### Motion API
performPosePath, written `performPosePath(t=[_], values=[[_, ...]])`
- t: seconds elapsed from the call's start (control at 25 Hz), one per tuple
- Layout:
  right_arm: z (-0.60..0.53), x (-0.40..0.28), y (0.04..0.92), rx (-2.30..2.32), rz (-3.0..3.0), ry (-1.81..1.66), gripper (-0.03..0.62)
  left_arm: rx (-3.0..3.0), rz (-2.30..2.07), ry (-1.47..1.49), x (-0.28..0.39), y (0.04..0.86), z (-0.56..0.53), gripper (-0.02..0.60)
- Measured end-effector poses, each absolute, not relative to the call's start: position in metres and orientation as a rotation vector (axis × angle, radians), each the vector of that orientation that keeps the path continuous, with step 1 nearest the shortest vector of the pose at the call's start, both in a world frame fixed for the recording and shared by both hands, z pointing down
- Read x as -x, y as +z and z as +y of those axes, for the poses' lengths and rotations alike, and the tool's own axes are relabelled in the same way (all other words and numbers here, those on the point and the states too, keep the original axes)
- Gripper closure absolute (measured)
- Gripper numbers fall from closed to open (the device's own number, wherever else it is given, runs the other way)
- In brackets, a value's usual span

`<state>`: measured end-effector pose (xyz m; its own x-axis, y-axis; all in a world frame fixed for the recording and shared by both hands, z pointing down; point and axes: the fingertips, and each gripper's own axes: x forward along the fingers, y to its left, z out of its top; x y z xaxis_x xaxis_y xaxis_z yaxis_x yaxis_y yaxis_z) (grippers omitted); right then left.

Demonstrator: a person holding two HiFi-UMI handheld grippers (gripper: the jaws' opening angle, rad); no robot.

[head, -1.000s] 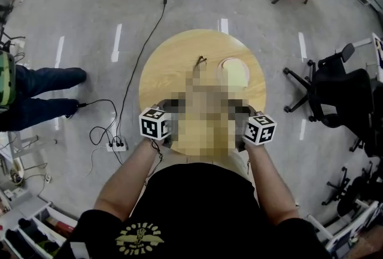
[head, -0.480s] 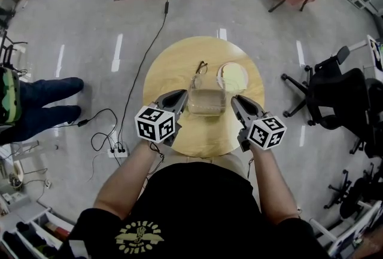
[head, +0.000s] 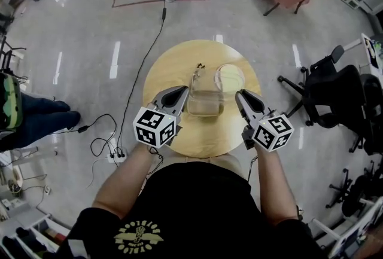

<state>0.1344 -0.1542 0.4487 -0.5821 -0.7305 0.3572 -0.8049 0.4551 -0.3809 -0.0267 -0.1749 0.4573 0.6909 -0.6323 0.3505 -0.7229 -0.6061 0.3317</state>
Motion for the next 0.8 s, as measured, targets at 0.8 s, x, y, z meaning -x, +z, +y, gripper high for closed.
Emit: performPosePath(t=[0.8], values=[[-0.158,-0.116,0.349,-1.338,-2.698,0.504,0.528,-2.652,-1.224,0.204,0.044,0.35,-0.178,0.565]])
